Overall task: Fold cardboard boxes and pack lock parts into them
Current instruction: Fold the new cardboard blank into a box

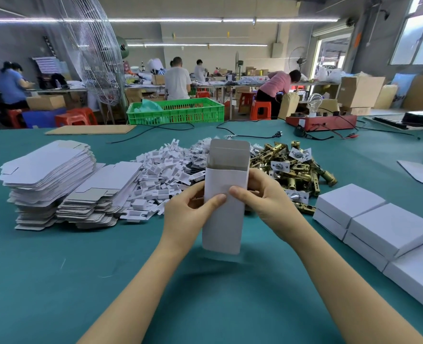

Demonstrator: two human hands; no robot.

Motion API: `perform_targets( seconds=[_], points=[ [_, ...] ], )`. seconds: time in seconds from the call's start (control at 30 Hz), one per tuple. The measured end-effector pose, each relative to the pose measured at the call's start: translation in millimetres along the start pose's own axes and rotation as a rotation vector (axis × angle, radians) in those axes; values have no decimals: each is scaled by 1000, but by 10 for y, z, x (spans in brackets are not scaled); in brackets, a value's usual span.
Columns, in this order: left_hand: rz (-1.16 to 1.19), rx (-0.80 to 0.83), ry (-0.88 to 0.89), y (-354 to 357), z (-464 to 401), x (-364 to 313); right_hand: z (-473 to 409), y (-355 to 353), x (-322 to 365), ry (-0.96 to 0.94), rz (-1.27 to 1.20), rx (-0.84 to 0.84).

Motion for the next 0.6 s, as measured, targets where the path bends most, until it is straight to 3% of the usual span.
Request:
perform_targets(
  seconds=[0.43, 0.6],
  points=[
    [109, 29, -70, 40, -3, 62, 10, -27, -120, 76, -145, 47],
    [173, 176, -170, 122, -64, 174, 2, -70, -138, 77, -162, 24]
  ],
)
Point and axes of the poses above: each hand's wrist, its own z-axis away from the middle knuckle, its own y-axis out of the palm, x = y × z, the point moved 10 cm from there along -z, towards the middle knuckle, and after that the axes turned 2 degrees about x, right-handed, at the moved point
